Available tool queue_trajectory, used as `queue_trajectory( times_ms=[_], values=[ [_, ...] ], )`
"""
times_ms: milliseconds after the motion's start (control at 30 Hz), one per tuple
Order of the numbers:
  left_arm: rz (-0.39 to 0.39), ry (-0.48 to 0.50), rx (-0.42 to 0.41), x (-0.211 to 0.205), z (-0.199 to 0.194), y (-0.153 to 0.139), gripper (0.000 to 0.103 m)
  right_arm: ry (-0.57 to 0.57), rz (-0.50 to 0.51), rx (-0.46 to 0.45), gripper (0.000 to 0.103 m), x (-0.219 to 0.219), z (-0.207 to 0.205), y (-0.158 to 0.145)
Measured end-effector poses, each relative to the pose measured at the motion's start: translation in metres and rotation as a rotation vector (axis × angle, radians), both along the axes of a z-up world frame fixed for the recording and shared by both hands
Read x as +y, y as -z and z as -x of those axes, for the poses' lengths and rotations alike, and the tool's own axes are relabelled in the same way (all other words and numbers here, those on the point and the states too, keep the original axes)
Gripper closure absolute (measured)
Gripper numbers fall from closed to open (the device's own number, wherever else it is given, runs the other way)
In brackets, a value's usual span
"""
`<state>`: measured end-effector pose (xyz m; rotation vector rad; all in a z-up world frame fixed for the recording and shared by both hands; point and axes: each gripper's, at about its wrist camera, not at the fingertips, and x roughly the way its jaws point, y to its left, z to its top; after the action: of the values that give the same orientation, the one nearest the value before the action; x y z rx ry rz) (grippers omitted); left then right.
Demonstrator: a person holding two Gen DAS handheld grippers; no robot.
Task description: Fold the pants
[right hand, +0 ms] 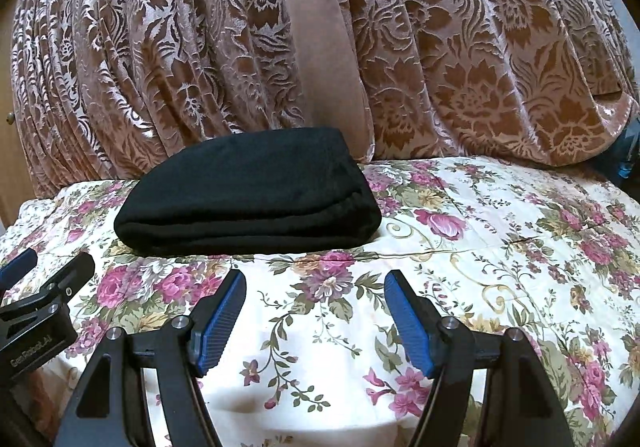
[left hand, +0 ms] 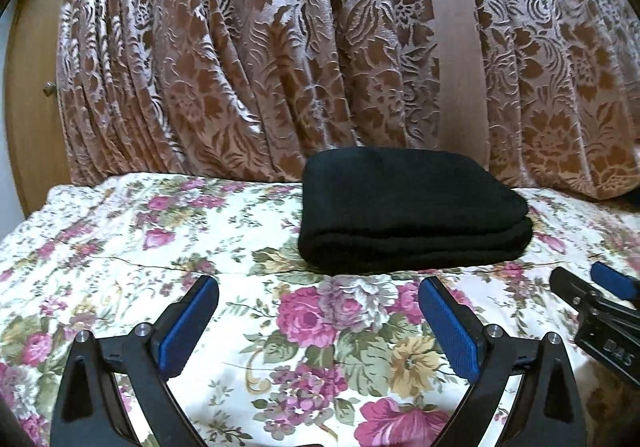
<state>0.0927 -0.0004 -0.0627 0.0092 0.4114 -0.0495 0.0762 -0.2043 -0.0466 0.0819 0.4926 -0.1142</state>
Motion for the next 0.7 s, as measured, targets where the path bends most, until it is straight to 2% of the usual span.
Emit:
queue_trajectory(
  times_ms=[167,400,700],
  values=[
    [0.037,0.022,0.004,0.0016,0.0010,0.0015,0.003,0.002,0.014,0.000,0.031,0.0017,-0.0003,0.0019],
    [0.032,0.008,0.004,0.0007,0.0012,0.0044,0.004,-0.008,0.048,-0.006,0.031,0.0075,0.0000,0.0032],
    [0.051,-0.004,0.027,0.0049,-0.0024,0.0068,0.006,-0.007,0.036,-0.003,0.030,0.0060,0.0004,0.0042]
  ],
)
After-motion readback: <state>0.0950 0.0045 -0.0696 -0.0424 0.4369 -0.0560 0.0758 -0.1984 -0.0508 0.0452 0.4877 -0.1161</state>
